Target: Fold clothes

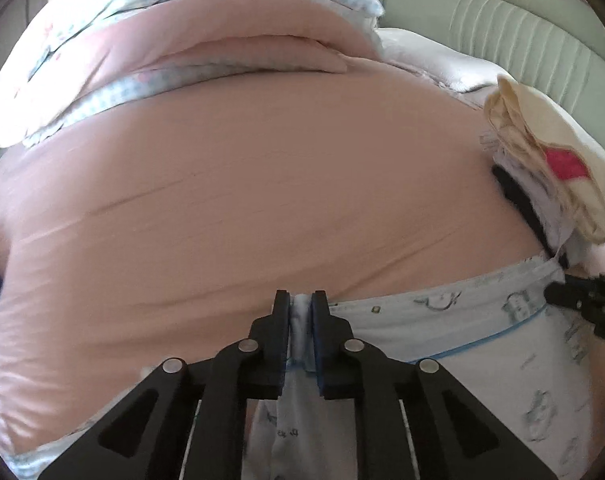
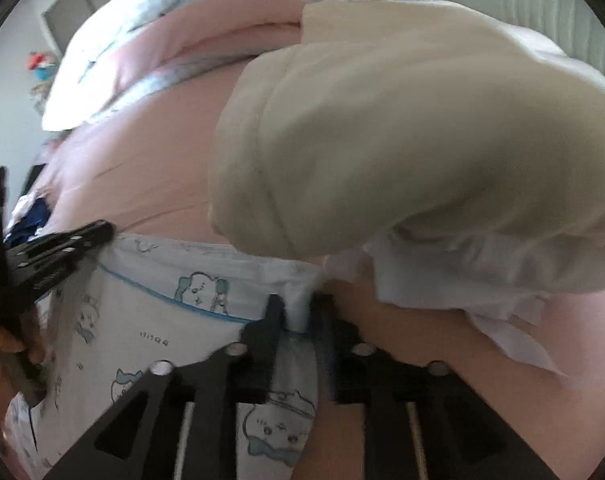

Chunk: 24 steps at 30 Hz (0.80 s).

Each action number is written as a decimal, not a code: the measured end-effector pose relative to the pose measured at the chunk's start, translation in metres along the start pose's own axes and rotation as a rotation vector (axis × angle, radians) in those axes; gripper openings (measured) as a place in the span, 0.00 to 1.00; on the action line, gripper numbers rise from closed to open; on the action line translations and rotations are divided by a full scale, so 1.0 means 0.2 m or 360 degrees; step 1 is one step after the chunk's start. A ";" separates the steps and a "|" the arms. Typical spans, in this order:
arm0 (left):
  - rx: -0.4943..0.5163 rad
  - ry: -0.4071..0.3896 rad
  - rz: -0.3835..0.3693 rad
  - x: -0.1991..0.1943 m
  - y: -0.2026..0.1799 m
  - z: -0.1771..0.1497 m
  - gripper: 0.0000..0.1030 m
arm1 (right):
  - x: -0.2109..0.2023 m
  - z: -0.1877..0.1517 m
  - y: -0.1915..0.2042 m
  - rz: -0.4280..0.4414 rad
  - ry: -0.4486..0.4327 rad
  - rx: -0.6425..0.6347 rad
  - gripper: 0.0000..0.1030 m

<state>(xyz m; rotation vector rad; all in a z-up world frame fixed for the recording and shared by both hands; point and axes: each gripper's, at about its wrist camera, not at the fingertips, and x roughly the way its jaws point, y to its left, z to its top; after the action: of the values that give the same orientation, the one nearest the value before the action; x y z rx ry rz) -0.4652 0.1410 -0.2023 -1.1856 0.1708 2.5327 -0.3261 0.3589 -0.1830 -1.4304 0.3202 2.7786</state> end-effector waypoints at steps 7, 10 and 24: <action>0.0112 0.0220 -0.0246 -0.14 -0.07 -0.12 0.12 | -0.10 -0.04 0.10 0.0183 0.0084 -0.0174 0.26; 0.0162 0.0315 -0.0251 -0.11 -0.13 -0.23 0.12 | -0.04 -0.12 0.24 0.0241 0.0229 -0.0324 0.26; -0.0168 0.0143 -0.0307 -0.14 0.09 0.01 0.12 | -0.05 -0.09 0.25 -0.0036 -0.0044 -0.0313 0.26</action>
<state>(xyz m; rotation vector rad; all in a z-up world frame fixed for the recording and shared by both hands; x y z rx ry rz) -0.4570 0.1170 -0.1802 -1.2903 -0.0541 2.3475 -0.3100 0.3074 -0.1757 -1.4191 0.0301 2.8773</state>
